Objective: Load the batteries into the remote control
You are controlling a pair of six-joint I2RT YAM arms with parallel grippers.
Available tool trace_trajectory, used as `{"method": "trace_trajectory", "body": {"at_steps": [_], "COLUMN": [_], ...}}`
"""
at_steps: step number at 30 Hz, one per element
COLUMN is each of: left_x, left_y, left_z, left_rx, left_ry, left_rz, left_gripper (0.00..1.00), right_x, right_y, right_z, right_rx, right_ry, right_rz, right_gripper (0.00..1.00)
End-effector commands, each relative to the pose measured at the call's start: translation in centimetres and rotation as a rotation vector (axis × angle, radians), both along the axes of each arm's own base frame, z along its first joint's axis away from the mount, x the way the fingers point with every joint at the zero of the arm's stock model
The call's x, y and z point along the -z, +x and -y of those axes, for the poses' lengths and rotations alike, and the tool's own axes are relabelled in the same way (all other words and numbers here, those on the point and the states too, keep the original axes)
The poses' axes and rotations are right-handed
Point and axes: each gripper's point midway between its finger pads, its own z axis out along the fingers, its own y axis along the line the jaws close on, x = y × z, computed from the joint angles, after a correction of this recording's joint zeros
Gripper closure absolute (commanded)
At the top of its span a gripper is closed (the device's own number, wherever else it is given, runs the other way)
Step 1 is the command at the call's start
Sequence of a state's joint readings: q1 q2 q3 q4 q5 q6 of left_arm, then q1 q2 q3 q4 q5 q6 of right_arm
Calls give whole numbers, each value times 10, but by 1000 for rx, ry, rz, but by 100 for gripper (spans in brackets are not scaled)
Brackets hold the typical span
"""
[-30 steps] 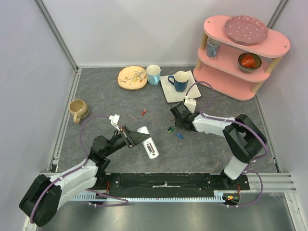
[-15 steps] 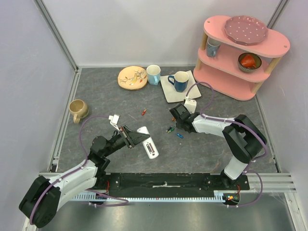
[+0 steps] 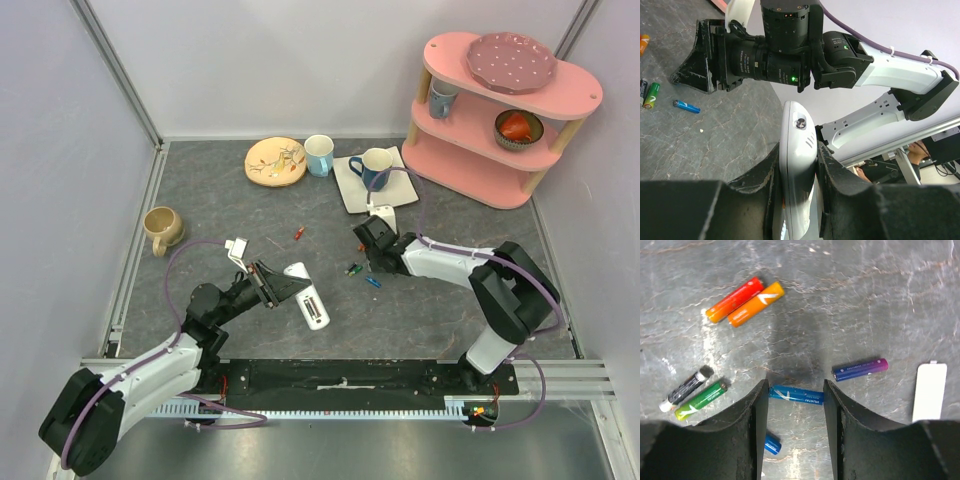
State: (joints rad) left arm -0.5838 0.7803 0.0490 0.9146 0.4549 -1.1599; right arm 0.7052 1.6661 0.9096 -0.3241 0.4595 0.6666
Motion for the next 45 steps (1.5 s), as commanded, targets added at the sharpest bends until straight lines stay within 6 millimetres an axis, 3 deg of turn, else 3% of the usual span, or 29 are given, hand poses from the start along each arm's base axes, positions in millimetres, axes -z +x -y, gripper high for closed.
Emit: {"method": "trace_trajectory", "body": {"at_steps": [1,5,9,15,20,21,35,41,45], "left_x": [10,9,7,7,2,9,10,10,10], "left_y": [-6,-6,-5,-7,-9,-11,-8,-9,-9], "left_z": [-4,-4,-4,-4,-4,-5,-4,-3,-4], "left_rx": [0,0,2,10,15,14,12,20,20], "left_ry": [-5,-8,-12,-17,-30,-21,-6,-6,-5], "left_rz": [-11,-4,0,0,12,-2,-3,-1,-2], "left_gripper": [98,98,98,98,98,98,98,98,98], "right_x": [-38,-53,-52,-27,-11,-10,-11,-5,-1], "right_y": [16,25,29,25,30,31,29,26,24], "right_z": [-23,-34,-44,-63,-57,-55,-27,-18,-15], "right_rx": [-355,-510,-634,-775,-742,-735,-651,-620,-578], "right_ry": [-65,-105,-136,-110,-119,-117,-126,-123,-99], "right_rz": [56,108,108,49,10,8,8,-16,-28], "right_gripper": [59,60,60,52,52,52,48,44,36]}}
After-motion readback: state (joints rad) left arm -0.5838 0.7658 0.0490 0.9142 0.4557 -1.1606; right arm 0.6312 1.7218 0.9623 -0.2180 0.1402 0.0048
